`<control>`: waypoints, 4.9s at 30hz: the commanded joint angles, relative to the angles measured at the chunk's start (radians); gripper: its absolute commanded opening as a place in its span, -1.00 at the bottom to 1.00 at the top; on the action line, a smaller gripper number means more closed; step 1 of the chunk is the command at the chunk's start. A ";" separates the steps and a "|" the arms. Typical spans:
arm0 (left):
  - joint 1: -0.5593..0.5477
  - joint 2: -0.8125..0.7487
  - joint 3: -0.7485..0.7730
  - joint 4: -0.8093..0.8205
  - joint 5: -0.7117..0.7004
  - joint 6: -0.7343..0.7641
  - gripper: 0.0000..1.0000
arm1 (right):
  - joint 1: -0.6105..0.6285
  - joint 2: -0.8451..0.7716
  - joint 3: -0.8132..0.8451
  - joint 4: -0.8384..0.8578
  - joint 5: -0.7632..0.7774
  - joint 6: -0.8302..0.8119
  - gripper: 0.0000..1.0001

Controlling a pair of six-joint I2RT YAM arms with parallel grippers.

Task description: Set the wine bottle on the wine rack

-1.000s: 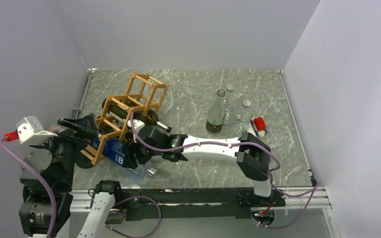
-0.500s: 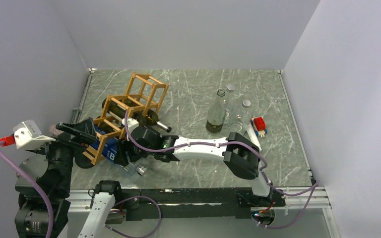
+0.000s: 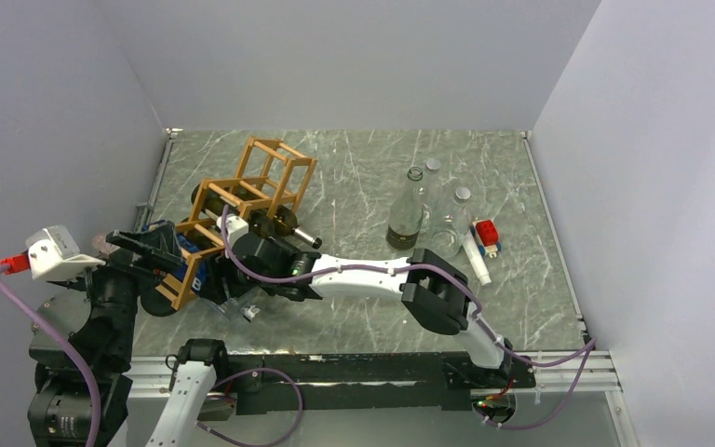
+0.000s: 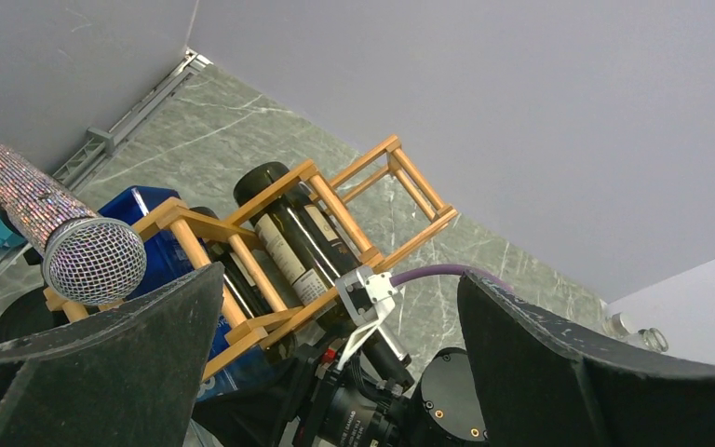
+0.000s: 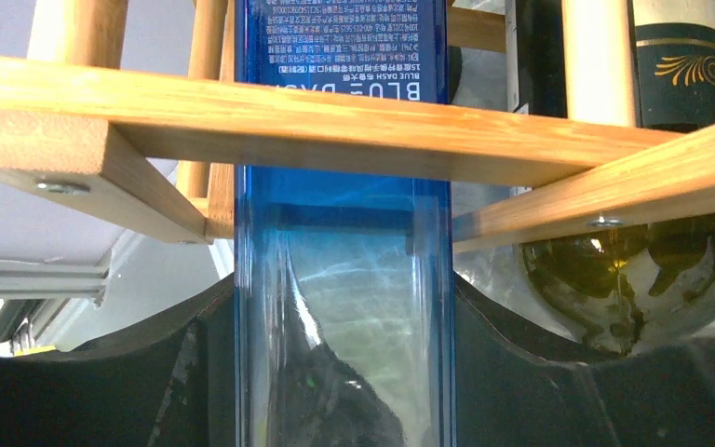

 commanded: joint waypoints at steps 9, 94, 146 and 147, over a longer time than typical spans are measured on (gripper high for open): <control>0.002 -0.018 0.012 0.008 -0.019 0.020 0.99 | 0.005 0.006 0.126 0.135 0.015 0.005 -0.20; -0.596 0.414 -0.519 0.830 0.133 -0.116 0.99 | -0.627 -0.814 -0.487 -0.335 0.538 -0.454 -1.00; -1.231 0.465 -0.977 1.445 0.211 0.233 0.99 | -0.621 -1.233 -0.584 -0.228 -0.738 0.125 -1.00; -1.231 0.481 -0.974 1.448 0.212 0.234 0.99 | -0.620 -1.236 -0.584 -0.225 -0.739 0.126 -1.00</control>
